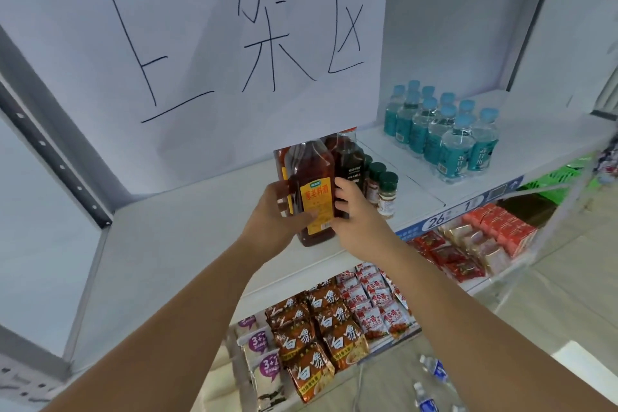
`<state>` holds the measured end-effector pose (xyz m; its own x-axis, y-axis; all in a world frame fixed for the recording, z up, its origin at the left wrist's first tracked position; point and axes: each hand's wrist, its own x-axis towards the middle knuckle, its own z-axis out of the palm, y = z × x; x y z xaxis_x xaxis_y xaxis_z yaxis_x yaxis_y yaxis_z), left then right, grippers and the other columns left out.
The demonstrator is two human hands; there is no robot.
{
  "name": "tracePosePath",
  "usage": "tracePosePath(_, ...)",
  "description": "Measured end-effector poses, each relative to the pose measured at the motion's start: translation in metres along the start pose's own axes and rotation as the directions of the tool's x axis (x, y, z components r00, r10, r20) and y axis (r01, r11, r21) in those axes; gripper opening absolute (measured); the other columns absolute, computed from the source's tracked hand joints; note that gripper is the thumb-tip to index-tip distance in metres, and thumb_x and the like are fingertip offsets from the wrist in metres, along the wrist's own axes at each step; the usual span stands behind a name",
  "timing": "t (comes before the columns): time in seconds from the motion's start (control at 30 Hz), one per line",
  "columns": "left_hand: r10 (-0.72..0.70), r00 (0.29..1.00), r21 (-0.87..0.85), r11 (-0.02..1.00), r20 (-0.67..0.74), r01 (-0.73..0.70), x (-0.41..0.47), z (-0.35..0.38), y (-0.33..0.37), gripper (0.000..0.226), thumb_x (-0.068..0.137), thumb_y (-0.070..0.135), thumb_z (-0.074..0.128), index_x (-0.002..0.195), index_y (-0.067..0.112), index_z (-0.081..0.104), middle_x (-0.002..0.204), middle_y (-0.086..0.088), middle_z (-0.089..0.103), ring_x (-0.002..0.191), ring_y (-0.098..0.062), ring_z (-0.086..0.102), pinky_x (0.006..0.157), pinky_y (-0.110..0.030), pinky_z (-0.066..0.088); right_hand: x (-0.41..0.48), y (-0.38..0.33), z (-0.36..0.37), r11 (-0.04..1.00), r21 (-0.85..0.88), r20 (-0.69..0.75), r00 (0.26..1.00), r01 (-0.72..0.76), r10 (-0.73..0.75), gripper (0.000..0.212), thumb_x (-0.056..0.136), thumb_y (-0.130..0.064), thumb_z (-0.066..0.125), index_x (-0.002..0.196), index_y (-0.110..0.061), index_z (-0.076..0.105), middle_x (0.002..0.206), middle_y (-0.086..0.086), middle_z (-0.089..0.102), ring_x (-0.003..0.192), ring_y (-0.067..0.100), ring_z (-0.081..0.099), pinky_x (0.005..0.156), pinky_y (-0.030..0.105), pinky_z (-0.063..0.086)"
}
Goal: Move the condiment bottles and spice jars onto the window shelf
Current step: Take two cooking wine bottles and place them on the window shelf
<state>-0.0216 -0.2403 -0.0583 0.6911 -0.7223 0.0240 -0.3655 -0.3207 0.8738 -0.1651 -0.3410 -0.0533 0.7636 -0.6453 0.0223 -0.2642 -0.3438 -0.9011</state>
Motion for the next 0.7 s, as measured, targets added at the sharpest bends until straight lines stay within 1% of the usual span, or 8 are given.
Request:
tracePosePath(0.13,-0.030,1.000,-0.044,0.999,-0.004,0.030,0.006,0.004,-0.007,0.077,0.082,0.033,0.085,0.145,0.026,0.040,0.128,0.014,0.053,0.112,-0.012,0.057,0.069,-0.014,0.044,0.005,0.006,0.002,0.999,0.033,-0.005,1.000,0.000,0.000,0.067,0.097,0.009,0.050,0.152,-0.026,0.033,0.147,-0.001,0.051,0.137,0.017,0.049,0.114,0.042,0.045)
tracePosePath(0.2,-0.029,0.999,-0.047,0.998,-0.014,0.029,0.009,0.003,-0.012,0.082,0.080,0.028,0.087,0.147,0.027,0.038,0.135,0.008,0.053,0.115,-0.015,0.058,0.073,-0.018,0.050,0.007,0.008,0.005,0.999,0.040,0.016,1.000,0.016,-0.017,0.062,0.096,0.012,0.047,0.148,-0.020,0.039,0.141,0.002,0.054,0.131,0.017,0.054,0.108,0.035,0.051)
tracePosePath(0.27,-0.031,0.998,-0.015,0.999,-0.048,0.031,0.013,0.001,-0.015,0.082,0.078,0.029,0.088,0.145,0.027,0.040,0.135,0.003,0.055,0.116,-0.019,0.061,0.082,-0.029,0.056,0.009,0.010,0.010,0.998,0.061,0.048,0.999,0.012,-0.015,0.058,0.096,0.013,0.045,0.146,-0.017,0.043,0.134,0.002,0.056,0.125,0.017,0.057,0.096,0.022,0.055)
tracePosePath(0.3,-0.038,0.997,-0.013,0.999,-0.067,0.037,0.014,-0.002,-0.016,0.082,0.077,0.029,0.089,0.143,0.026,0.042,0.133,0.001,0.056,0.116,-0.020,0.062,0.085,-0.033,0.057,0.010,0.011,0.013,0.997,0.075,0.059,0.998,0.009,-0.014,0.056,0.097,0.012,0.044,0.145,-0.017,0.044,0.132,0.001,0.057,0.124,0.018,0.058,0.092,0.020,0.055)
tracePosePath(0.47,-0.068,0.990,-0.087,0.995,-0.121,0.057,0.013,-0.023,-0.025,0.075,0.072,0.028,0.093,0.125,0.023,0.041,0.119,0.005,0.062,0.111,-0.016,0.063,0.084,-0.032,0.055,0.015,0.007,0.027,0.991,0.133,0.065,0.998,-0.007,-0.001,0.056,0.099,0.007,0.045,0.148,-0.019,0.044,0.133,-0.003,0.059,0.124,0.011,0.058,0.106,0.028,0.050)
tracePosePath(0.53,-0.067,0.990,-0.069,0.996,-0.128,0.059,0.012,-0.030,-0.028,0.073,0.070,0.031,0.094,0.122,0.024,0.044,0.114,0.009,0.065,0.107,-0.015,0.066,0.087,-0.037,0.059,0.021,0.006,0.034,0.987,0.157,0.037,0.999,-0.024,0.018,0.054,0.102,-0.003,0.050,0.151,-0.021,0.039,0.140,-0.003,0.058,0.128,0.012,0.057,0.111,0.034,0.046)
tracePosePath(0.6,-0.052,0.993,-0.017,0.999,-0.110,0.050,0.012,-0.039,-0.031,0.071,0.069,0.035,0.094,0.124,0.025,0.049,0.112,0.012,0.066,0.103,-0.013,0.068,0.088,-0.040,0.060,0.029,0.004,0.042,0.986,0.165,-0.015,0.999,-0.034,0.037,0.052,0.104,-0.013,0.052,0.151,-0.027,0.035,0.139,-0.009,0.057,0.129,0.011,0.055,0.113,0.040,0.044)
tracePosePath(0.7,-0.035,0.998,0.026,0.999,-0.052,0.036,0.008,-0.054,-0.036,0.065,0.071,0.037,0.092,0.126,0.031,0.057,0.111,0.016,0.068,0.100,-0.009,0.068,0.081,-0.032,0.059,0.041,0.003,0.054,0.979,0.183,-0.035,0.994,-0.092,0.100,0.051,0.107,-0.011,0.045,0.151,-0.031,0.033,0.130,-0.012,0.056,0.117,0.006,0.054,0.104,0.029,0.046)
